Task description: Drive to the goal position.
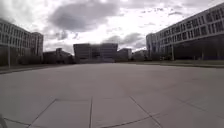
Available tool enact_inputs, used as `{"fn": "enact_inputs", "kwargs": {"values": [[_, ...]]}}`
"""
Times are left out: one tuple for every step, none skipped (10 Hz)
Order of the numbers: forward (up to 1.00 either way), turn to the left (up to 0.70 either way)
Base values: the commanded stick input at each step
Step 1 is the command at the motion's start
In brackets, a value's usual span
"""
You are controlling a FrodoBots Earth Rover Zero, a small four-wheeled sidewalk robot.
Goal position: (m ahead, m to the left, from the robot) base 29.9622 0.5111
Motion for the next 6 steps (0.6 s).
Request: {"fn": "enact_inputs", "kwargs": {"values": [[0.7, 0.01], [0.7, 0.01], [0.7, 0.01], [0.7, 0.01], [0.7, 0.01], [0.7, 0.01]]}}
